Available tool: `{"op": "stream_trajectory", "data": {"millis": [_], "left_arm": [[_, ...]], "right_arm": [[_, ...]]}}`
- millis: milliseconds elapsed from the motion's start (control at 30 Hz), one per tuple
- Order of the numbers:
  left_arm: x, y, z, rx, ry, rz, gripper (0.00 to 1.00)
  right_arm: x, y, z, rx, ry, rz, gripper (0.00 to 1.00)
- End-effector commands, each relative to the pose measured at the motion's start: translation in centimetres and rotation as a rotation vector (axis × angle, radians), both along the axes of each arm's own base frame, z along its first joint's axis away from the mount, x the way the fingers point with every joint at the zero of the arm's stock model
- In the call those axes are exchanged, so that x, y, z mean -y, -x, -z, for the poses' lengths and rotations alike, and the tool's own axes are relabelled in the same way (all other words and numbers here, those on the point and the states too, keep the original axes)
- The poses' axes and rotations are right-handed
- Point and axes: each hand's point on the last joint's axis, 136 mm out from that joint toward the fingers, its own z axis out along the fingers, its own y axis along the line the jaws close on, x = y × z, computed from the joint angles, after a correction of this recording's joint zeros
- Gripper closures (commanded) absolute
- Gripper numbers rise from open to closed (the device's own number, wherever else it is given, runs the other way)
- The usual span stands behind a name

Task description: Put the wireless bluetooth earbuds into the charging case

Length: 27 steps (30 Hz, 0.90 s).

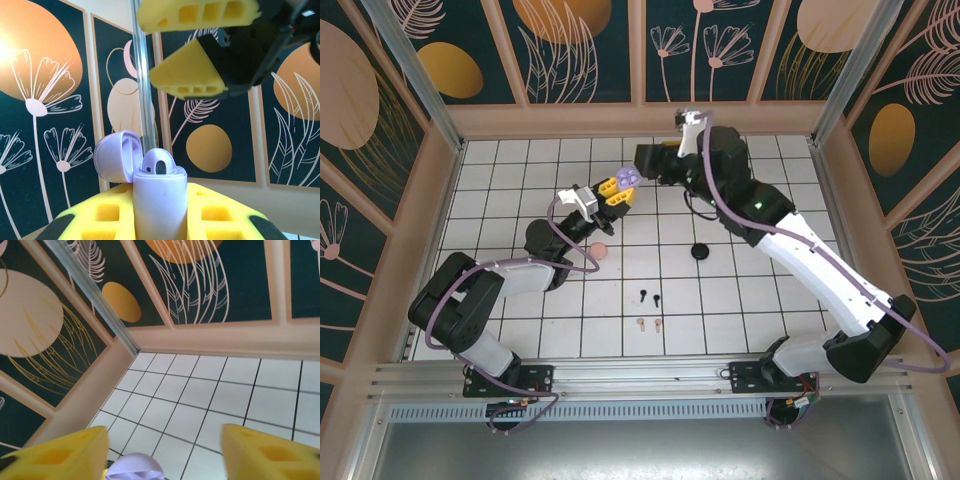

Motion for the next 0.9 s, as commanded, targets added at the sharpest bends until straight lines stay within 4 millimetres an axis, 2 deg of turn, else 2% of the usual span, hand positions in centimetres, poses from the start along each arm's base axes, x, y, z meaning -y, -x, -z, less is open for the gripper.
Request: {"op": "stream_trajectory", "data": {"millis": [0, 133, 300, 400, 500, 633, 700, 767, 867], "left_arm": [[0.6, 0.7, 0.7, -0.013, -0.013, 0.043, 1.0], [1.0, 0.7, 1.4, -0.035, -0.045, 0.064, 1.0], [1.2, 0.8, 2.1, -0.052, -0.068, 0.074, 1.0], [1.2, 0.8, 2.3, -0.06, -0.073, 0.074, 1.0], [1.2, 0.7, 2.4, -0.065, -0.074, 0.071, 1.0], [1.2, 0.4, 2.2, -0.07, -0.065, 0.063, 1.0], [1.2, 0.2, 2.1, -0.072, -0.057, 0.057, 1.0], [1.1, 0.1, 1.8, -0.071, -0.042, 0.053, 1.0], [0.9, 0.0, 1.5, -0.075, -0.018, 0.052, 1.0]], "right_arm": [[-0.5, -0.9, 2.0, -0.129, 0.041, -0.053, 0.52], [-2.0, -2.1, 4.2, -0.216, 0.114, -0.114, 0.72], [-3.7, -3.2, 6.6, -0.296, 0.176, -0.165, 0.83], [-4.3, -3.1, 7.7, -0.333, 0.194, -0.195, 0.89], [-4.6, -1.9, 8.8, -0.366, 0.209, -0.231, 0.93], [-5.0, 1.1, 10.6, -0.417, 0.262, -0.289, 1.0], [-5.0, 2.9, 11.6, -0.439, 0.291, -0.305, 1.0], [-4.4, 4.7, 12.5, -0.459, 0.307, -0.305, 1.0], [-2.7, 5.9, 13.2, -0.483, 0.28, -0.267, 1.0]]}}
